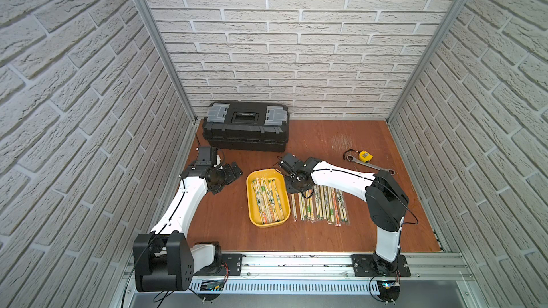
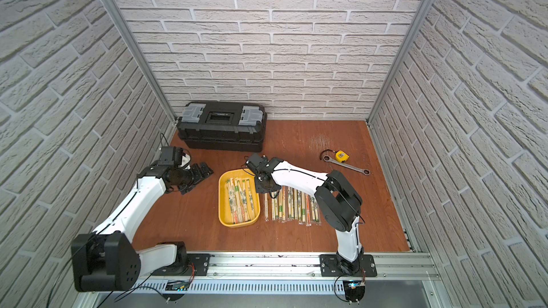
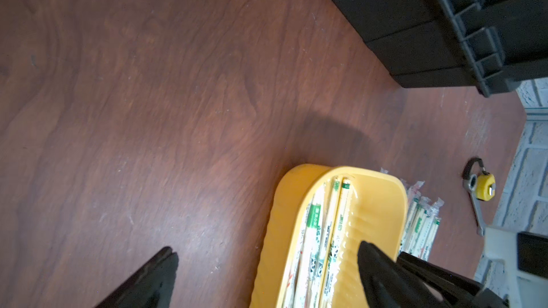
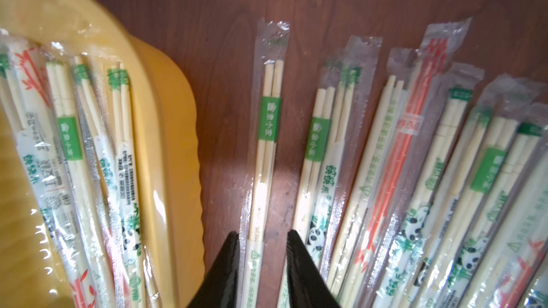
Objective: Take the paired disposable chopsticks out of the storage box
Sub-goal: Place the paired disposable chopsticks at the center of the board, then move the storage box to the center of the board.
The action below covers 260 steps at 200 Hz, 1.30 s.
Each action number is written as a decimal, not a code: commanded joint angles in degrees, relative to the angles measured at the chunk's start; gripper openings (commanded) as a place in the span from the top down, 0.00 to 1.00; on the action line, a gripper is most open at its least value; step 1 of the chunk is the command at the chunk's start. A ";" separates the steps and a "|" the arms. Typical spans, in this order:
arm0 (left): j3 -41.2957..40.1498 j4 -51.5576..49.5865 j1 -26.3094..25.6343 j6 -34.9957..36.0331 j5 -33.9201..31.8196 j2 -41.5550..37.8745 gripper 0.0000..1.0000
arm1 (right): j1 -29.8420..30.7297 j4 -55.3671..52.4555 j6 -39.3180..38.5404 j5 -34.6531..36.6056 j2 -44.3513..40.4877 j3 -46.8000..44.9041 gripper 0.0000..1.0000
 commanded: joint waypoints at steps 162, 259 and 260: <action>-1.83 -3.35 -15.15 -6.80 -5.42 -1.06 0.19 | 6.64 5.42 4.83 -5.53 -1.61 -0.24 0.70; -3.48 -6.71 -16.40 -5.45 -9.74 0.21 0.28 | 11.35 10.64 5.32 -10.79 0.88 1.72 0.71; -3.49 -6.75 -16.38 -5.43 -9.77 0.17 0.29 | 11.33 10.64 5.32 -10.75 0.79 1.66 0.71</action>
